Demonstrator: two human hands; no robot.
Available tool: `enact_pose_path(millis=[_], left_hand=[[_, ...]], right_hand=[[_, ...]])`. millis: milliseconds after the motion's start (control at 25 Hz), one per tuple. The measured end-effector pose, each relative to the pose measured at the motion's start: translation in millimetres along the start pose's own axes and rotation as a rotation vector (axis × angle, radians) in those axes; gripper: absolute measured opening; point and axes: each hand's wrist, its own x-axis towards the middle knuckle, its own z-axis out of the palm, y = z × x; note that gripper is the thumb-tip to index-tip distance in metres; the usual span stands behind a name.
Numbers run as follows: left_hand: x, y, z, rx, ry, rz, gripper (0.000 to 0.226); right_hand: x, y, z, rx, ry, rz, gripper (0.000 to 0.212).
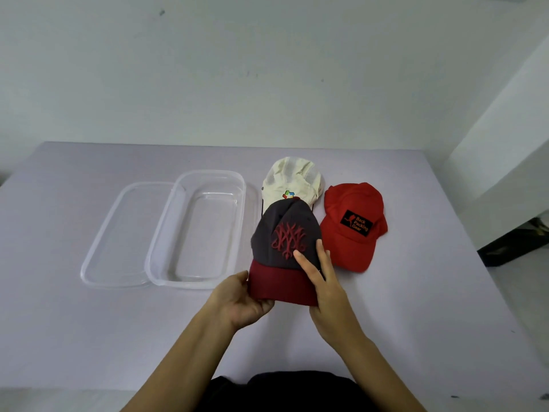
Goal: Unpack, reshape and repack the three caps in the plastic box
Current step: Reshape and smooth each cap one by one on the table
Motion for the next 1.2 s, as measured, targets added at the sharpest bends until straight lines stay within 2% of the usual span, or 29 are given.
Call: enact_pose_path(millis=[200, 320, 400, 440, 480, 520, 600, 640, 680, 720, 760, 840, 960, 1080, 1200], left_hand=[[-2.1, -14.2, 6.9, 0.095, 0.167, 0.013, 0.024], [-0.3, -12.2, 4.6, 0.075, 0.161, 0.01, 0.021], [2.6, -7.9, 3.0, 0.121, 0.127, 0.071, 0.016], [3.6, -7.1, 2.0, 0.192, 0.131, 0.16, 0.014], [3.9, -7.7, 0.1, 0.298, 0.139, 0.314, 0.017], [1.9, -9.3, -3.6, 0.448, 0.127, 0.519, 0.03], [-8.0, -14.2, -10.4, 0.86, -0.064, 0.896, 0.068], [-11.2, -18.2, -11.7, 1.104, -0.179, 1.008, 0.079], [-10.4, -22.3, -13.3, 1.375, -0.229, 1.138, 0.081], [-5.7, -25.1, -14.6, 1.621, -0.2, 1.31, 0.072], [0.6, -26.0, -15.1, 1.77, -0.09, 1.499, 0.058], [9.5, -23.6, -14.4, 1.813, 0.112, 1.772, 0.044], [14.9, -23.6, -16.0, 1.686, 0.148, 2.035, 0.033], [16.3, -33.6, -12.2, 1.618, 0.215, 2.084, 0.028], [19.1, -36.2, -11.6, 1.618, 0.201, 2.091, 0.032]], right_hand=[[-8.8, -4.0, 9.2, 0.059, -0.048, -0.051, 0.102], [-7.8, -6.1, 7.9, 0.075, -0.031, -0.057, 0.097], [-6.5, -2.9, 4.2, 0.066, 0.014, -0.022, 0.101], [-6.2, -0.5, 1.9, 0.057, 0.026, 0.006, 0.104], [-5.8, 1.5, 0.2, 0.044, 0.028, 0.033, 0.107], [-5.1, 2.4, -1.2, 0.032, 0.031, 0.054, 0.107], [-0.8, 2.7, -3.9, 0.011, 0.062, 0.069, 0.096], [2.3, 3.2, -5.4, -0.014, 0.079, 0.063, 0.089], [5.4, 2.5, -7.4, -0.046, 0.093, 0.047, 0.082], [7.3, 1.2, -8.8, -0.082, 0.105, 0.022, 0.075], [8.5, -0.6, -11.0, -0.117, 0.119, -0.008, 0.068], [9.5, -4.3, -15.8, -0.176, 0.185, -0.08, 0.054], [6.3, -4.3, -15.7, -0.326, 0.339, -0.228, 0.047], [4.2, -8.3, -10.4, -0.355, 0.403, -0.237, 0.051], [4.1, -10.5, -10.9, -0.345, 0.396, -0.219, 0.042]])
